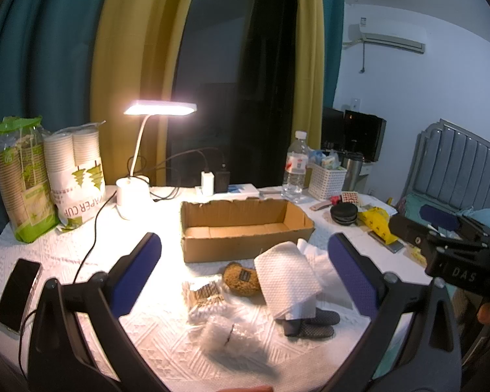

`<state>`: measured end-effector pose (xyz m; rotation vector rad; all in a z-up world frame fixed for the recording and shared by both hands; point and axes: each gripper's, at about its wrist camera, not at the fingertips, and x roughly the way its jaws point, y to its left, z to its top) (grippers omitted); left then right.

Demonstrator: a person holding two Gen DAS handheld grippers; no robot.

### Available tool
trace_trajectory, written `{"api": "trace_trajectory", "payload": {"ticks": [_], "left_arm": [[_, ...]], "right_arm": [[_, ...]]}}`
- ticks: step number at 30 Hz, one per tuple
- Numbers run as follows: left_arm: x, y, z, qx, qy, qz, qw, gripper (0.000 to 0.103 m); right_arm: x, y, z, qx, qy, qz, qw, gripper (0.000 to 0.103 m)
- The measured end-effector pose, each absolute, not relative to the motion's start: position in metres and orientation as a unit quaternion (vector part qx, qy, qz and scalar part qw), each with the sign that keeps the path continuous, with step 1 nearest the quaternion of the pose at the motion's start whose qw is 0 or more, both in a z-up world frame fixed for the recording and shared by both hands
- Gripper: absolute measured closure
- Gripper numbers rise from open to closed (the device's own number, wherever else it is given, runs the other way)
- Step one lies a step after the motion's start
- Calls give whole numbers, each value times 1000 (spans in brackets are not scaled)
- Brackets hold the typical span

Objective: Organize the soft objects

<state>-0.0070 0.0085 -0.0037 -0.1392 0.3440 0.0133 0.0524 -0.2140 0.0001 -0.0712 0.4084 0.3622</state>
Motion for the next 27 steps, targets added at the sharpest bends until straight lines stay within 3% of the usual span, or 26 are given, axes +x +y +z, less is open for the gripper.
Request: {"api": "trace_trajectory", "payload": {"ticks": [27], "left_arm": [[-7,10,-3,-69,172,7,983,1]], "right_arm": [[54,-214,0,-35,204,179,962,18]]}}
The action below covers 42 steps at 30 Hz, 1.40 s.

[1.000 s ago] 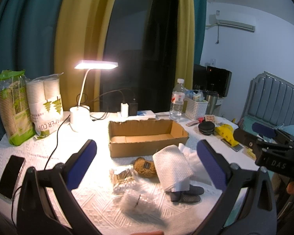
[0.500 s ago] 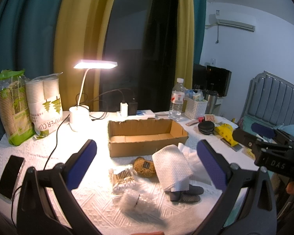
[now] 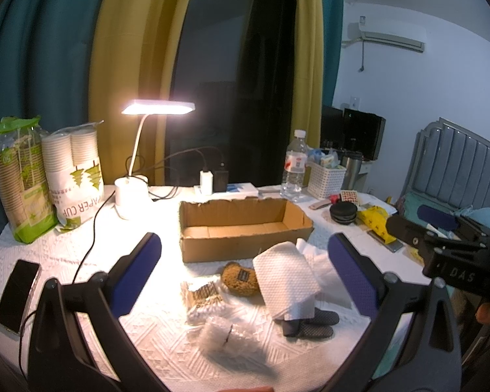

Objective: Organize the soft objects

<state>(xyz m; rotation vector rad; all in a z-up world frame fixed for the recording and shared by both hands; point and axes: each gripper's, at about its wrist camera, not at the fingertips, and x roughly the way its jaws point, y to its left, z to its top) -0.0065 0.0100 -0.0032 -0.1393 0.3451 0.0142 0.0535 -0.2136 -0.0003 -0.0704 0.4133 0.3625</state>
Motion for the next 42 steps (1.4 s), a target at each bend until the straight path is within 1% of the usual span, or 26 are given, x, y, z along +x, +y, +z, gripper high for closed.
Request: {"api": "trace_trajectory", "payload": {"ticks": [10,17,30,42], "left_arm": [[-4,6,-7,-66,177,7,982,1],[12,0,-15,-62,198,3,978,1],[60,-25,-41,-42,263,-13,964,1],[116,-58,-80,-21,343,-27,939,1]], "right_arm": [[55,-214,-8,-34,207,181,961,18],[65,-216,-16,-30,218,175,960,18],[105,-240,-49,-7,267,160,950,18],[146,-260,-79,4,300,164,940,18]]}}
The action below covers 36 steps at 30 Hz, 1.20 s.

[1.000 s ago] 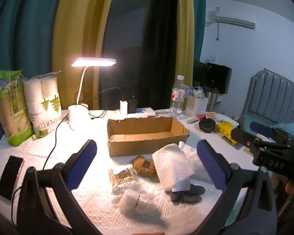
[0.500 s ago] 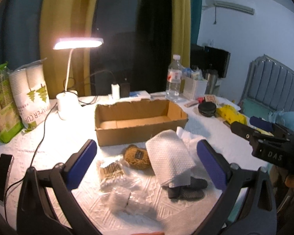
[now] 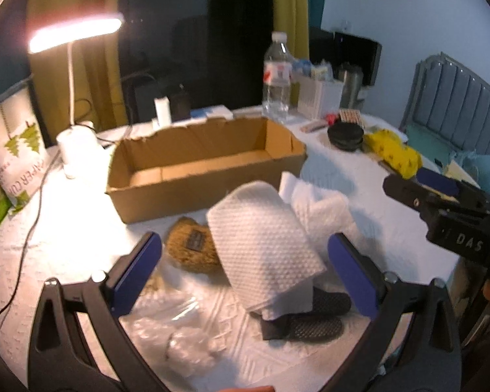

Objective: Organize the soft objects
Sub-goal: 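Reach the left gripper to the rolled white towel and grasp it, then grasp the white tissue paper with the right gripper while the left lifts the towel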

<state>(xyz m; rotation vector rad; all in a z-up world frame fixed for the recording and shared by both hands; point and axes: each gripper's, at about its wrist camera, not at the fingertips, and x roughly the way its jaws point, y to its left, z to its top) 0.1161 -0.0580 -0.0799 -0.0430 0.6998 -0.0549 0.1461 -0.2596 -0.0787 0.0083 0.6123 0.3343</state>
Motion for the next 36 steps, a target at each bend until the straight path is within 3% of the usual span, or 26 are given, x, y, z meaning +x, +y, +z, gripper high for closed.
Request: {"api": "trace_trajectory", "payload": {"ticks": [10,12,13,15,21,26,32,36], "left_arm": [[147,-73,-111,-10,396,-31,918,3],[152,-74,-116,-8,408,-35,912,19],[154,-73,-120,-11,417,-38,908,21],[157,-73,-125,-17,430,-46,902,38],[155,-73,-126,-29,433,-72,898,68],[151,-68,-120,-32,424,-84,901,83],[143,-54,-112,-45,408,-86,908,86],[139,-48,-106,-51,395,-89,913,87]], "right_arm": [[165,-269,-97,13,312,182,932,18],[166,-267,-98,11,311,192,931,18],[166,-265,-98,11,310,200,929,18],[167,-261,-98,12,314,221,923,18],[168,-241,-100,11,323,273,906,18],[183,-225,-115,20,358,289,888,18],[193,-220,-125,41,381,285,878,19],[191,-210,-126,25,386,293,875,34]]}}
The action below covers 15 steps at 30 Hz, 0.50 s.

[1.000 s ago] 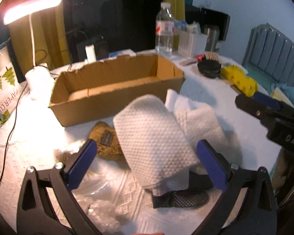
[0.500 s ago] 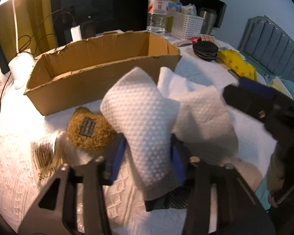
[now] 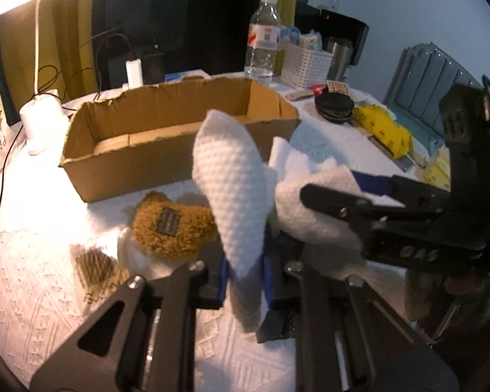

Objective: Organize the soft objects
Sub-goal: 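Grasp the white tissue paper with the right gripper while the left lifts the towel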

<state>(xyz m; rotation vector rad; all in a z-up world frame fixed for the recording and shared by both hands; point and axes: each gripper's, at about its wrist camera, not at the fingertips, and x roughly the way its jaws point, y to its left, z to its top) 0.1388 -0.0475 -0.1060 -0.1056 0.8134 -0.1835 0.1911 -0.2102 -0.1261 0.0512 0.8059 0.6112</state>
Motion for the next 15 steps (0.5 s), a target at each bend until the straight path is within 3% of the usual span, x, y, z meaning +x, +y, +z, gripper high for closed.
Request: {"api": "trace_trajectory", "payload": {"ticks": [3,7,15], "left_arm": [[134,-43,-102,-56,386,-92,916,87],[129,-37,-97,-60,377,-94,920,87],[120,-24,-81,-65,349,-94,930,87]], "right_arm": [[189,-203,-128,12,390,292,873,64],[185,-198,-128,-4,391,290,873,93],[172,-203,-101,-6,354,282,892,99]]}}
